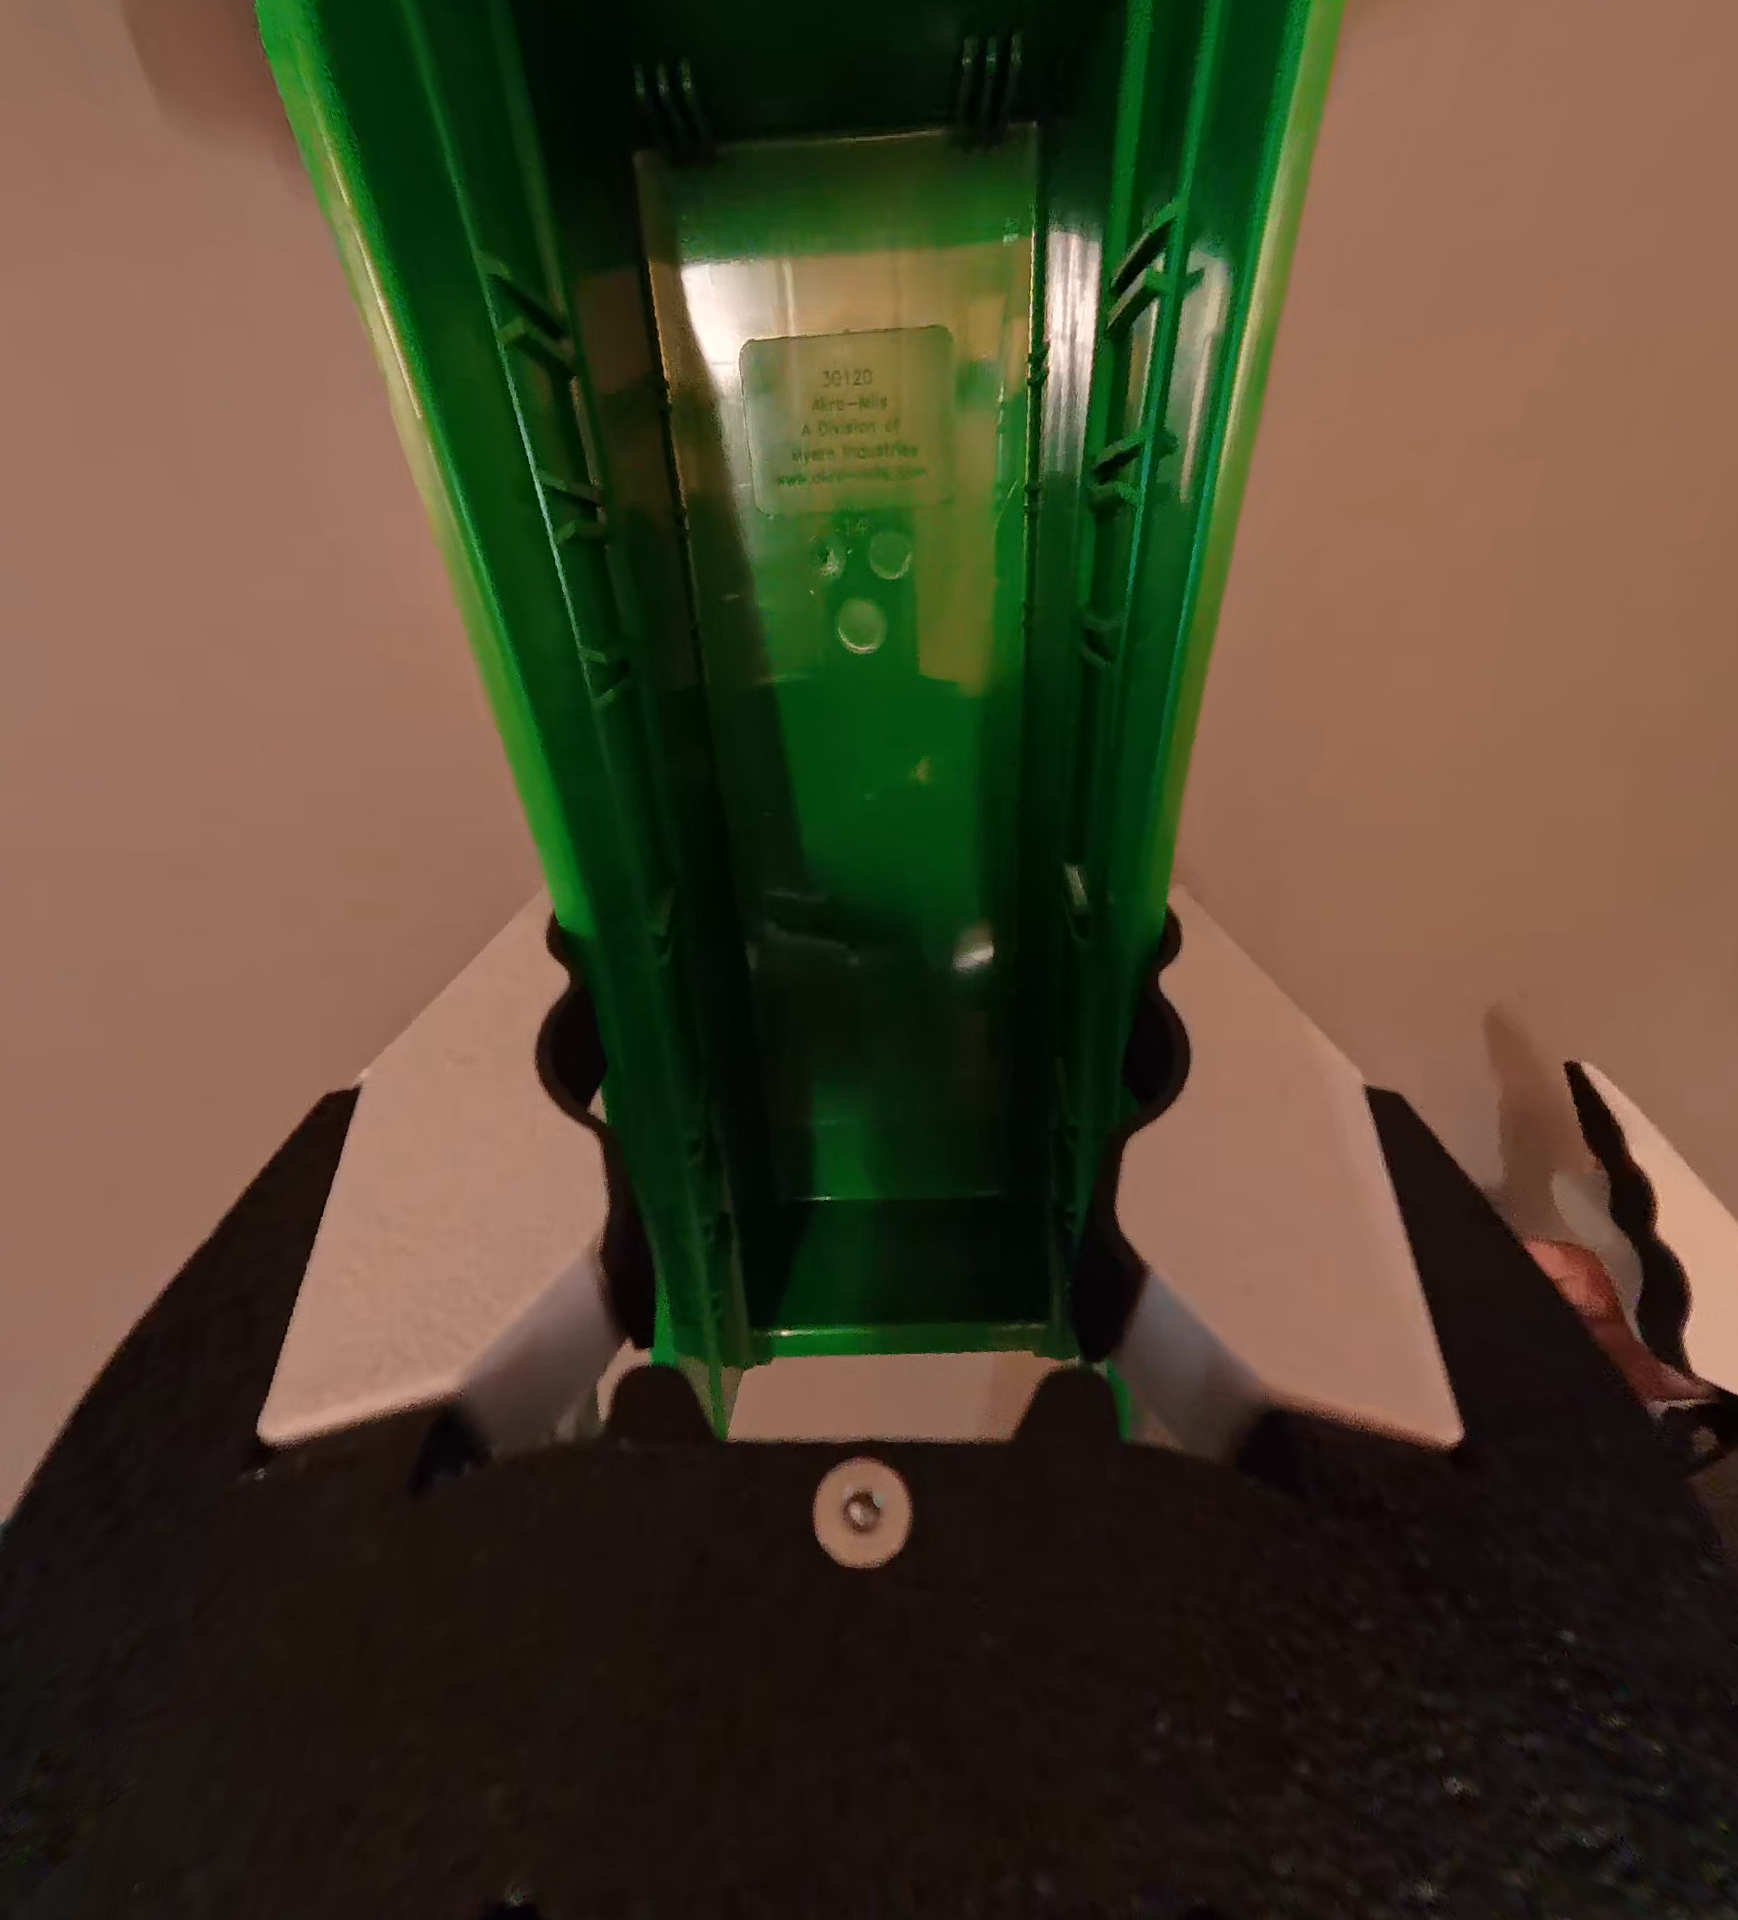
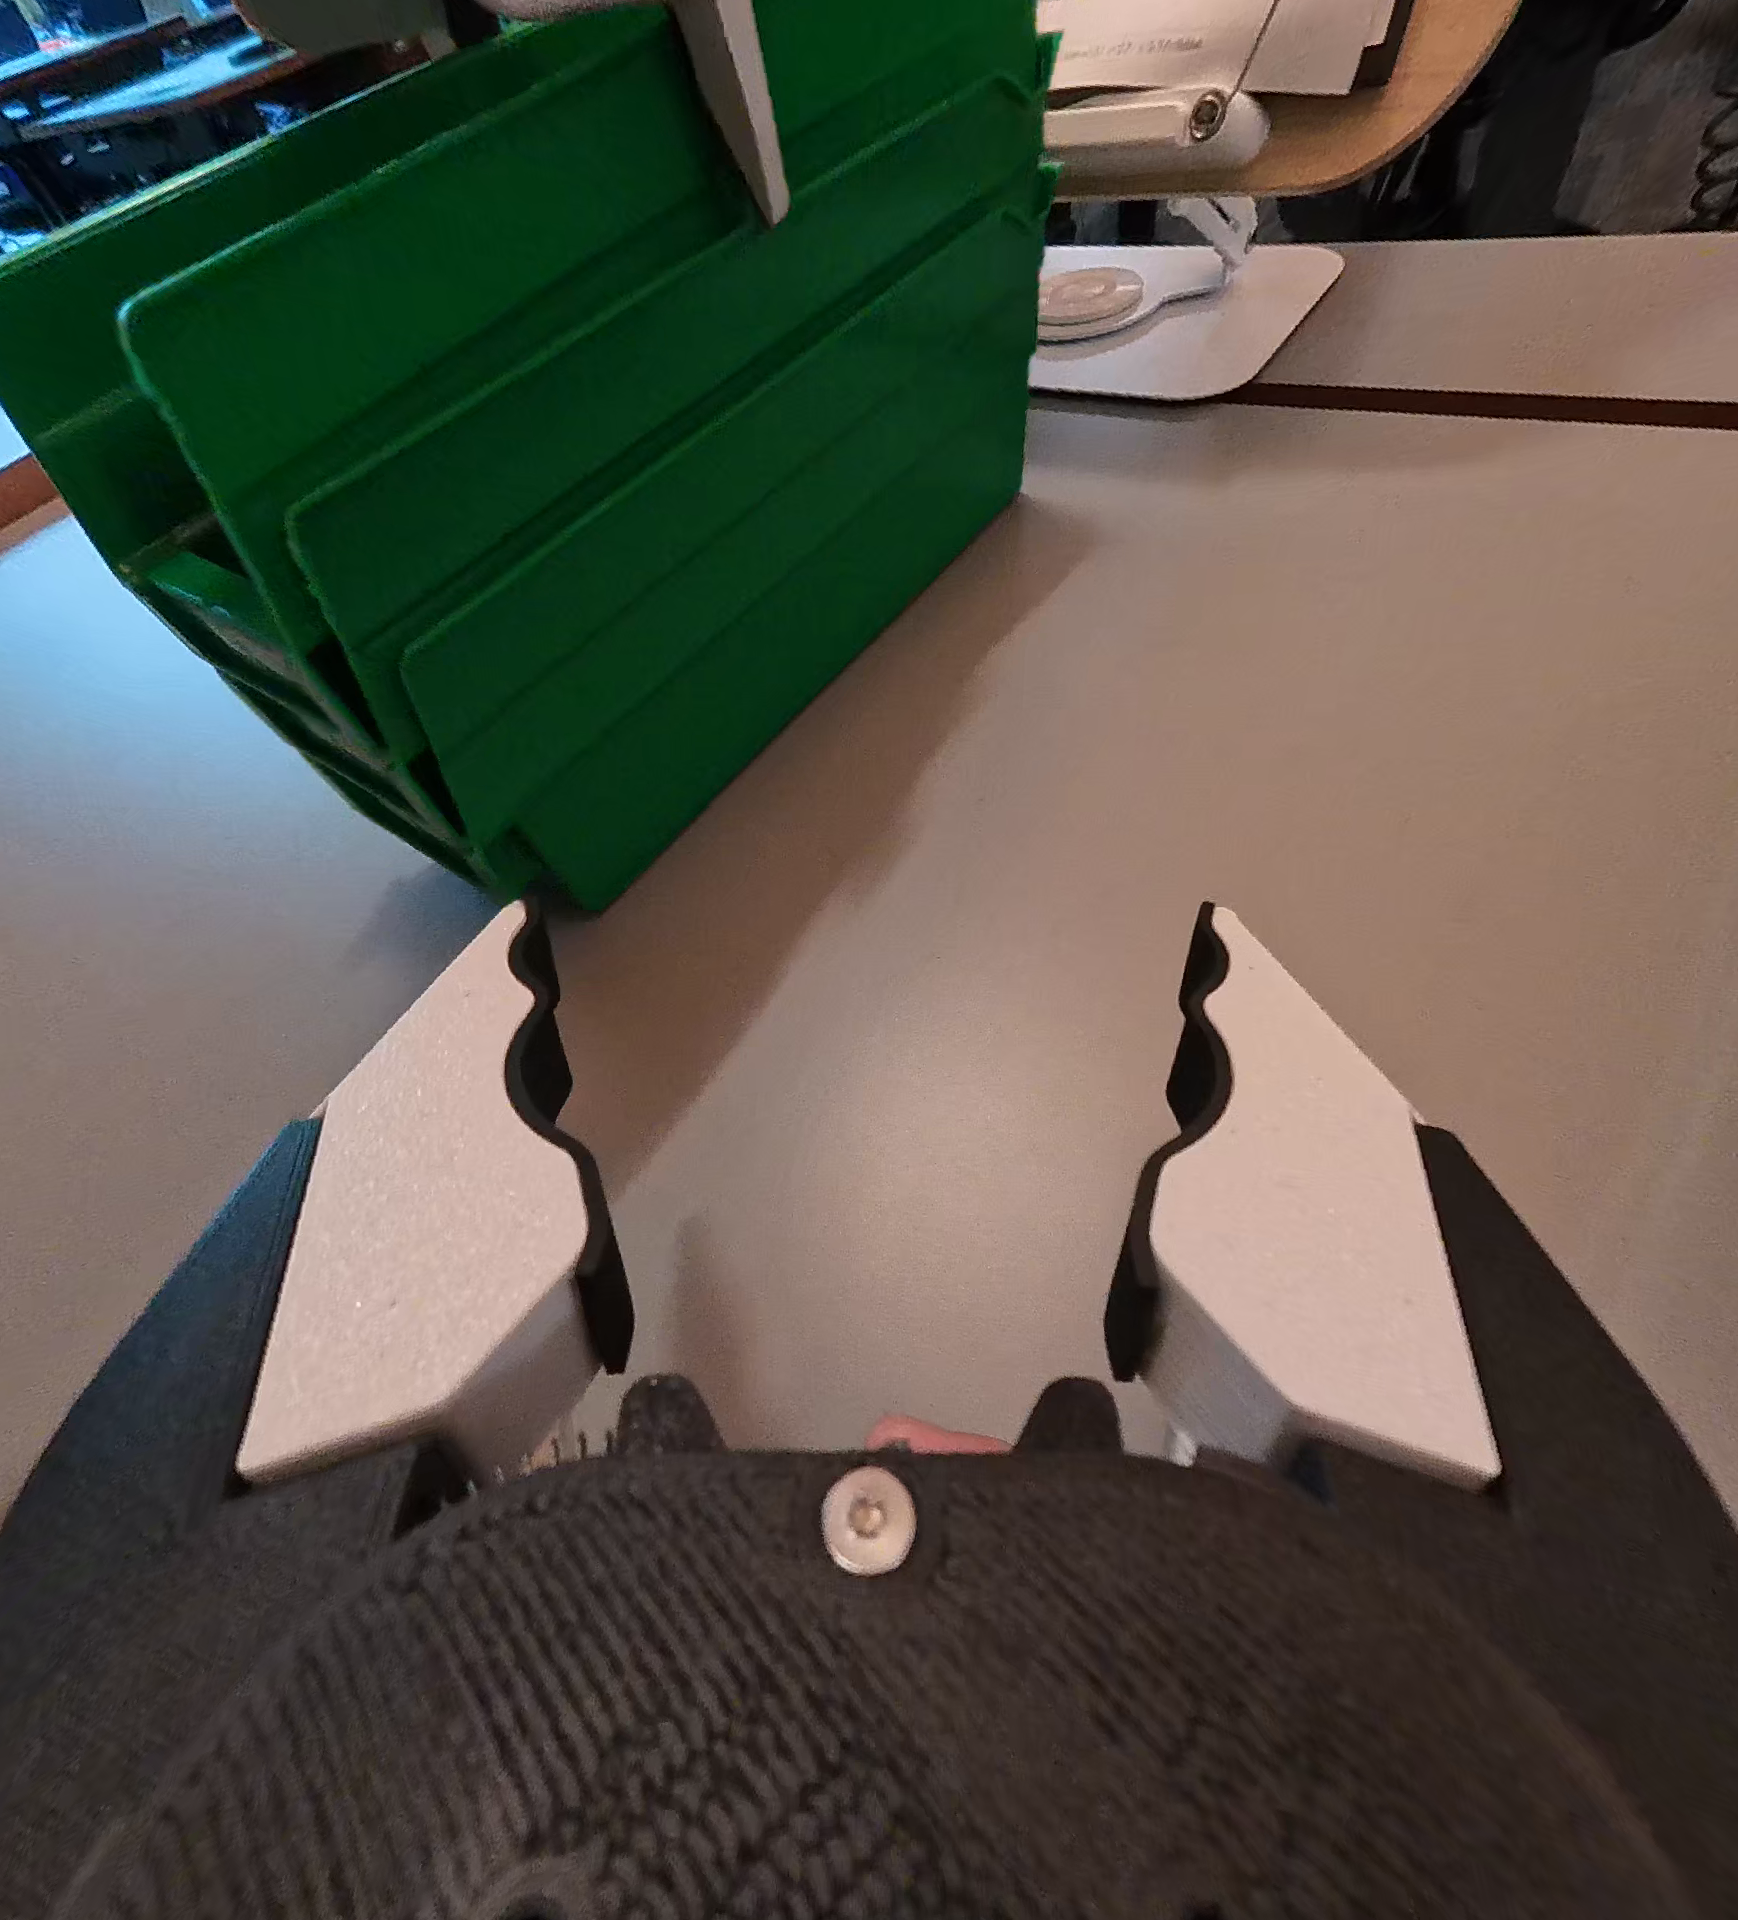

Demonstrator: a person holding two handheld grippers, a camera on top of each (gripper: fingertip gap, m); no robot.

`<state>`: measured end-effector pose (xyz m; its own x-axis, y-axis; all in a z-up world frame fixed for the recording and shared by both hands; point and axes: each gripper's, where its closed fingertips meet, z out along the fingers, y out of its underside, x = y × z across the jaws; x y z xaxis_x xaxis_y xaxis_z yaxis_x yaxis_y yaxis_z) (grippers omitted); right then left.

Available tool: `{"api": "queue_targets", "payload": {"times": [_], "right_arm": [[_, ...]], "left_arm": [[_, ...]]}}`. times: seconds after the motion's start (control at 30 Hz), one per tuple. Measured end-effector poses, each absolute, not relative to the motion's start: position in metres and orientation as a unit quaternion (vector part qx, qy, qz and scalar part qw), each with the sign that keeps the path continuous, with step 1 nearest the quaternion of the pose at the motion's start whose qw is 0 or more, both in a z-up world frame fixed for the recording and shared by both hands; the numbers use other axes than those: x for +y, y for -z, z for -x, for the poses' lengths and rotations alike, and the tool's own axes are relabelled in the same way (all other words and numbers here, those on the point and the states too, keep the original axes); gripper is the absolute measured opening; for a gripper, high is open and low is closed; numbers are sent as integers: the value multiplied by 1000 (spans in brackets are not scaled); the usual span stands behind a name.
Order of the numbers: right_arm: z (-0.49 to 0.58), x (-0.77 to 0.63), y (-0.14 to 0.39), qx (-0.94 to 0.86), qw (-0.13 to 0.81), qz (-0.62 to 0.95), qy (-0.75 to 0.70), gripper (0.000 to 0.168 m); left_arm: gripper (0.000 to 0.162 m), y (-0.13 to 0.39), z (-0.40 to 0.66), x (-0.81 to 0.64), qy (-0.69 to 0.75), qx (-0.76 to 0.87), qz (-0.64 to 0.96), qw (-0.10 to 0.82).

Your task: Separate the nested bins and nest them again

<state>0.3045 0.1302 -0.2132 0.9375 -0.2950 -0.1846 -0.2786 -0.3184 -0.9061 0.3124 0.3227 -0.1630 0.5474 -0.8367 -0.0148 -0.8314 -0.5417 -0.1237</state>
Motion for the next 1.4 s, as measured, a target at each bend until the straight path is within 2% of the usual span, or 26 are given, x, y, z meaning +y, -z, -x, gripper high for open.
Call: {"api": "queue_targets", "payload": {"times": [0.27,0.57,0.77,0.93,1.13,1.27,1.4], "right_arm": [[-307,130,217,178,553,814,9,119],[-312,127,216,175,549,817,25,120],[-310,127,216,168,541,823,38,123],[-310,123,201,153,538,825,75,127],[-331,99,180,187,520,824,129,130],[-372,75,151,226,497,818,183,131],[-429,50,122,274,466,810,228,131]], "left_arm": [[106,165,-313,322,12,465,884,49],[123,159,-313,320,8,501,864,52],[123,100,-335,311,133,546,818,122],[118,63,-308,319,264,533,777,204],[112,78,-236,342,374,489,731,296],[112,103,-191,370,356,461,710,396],[113,121,-166,382,355,443,702,430]]}}
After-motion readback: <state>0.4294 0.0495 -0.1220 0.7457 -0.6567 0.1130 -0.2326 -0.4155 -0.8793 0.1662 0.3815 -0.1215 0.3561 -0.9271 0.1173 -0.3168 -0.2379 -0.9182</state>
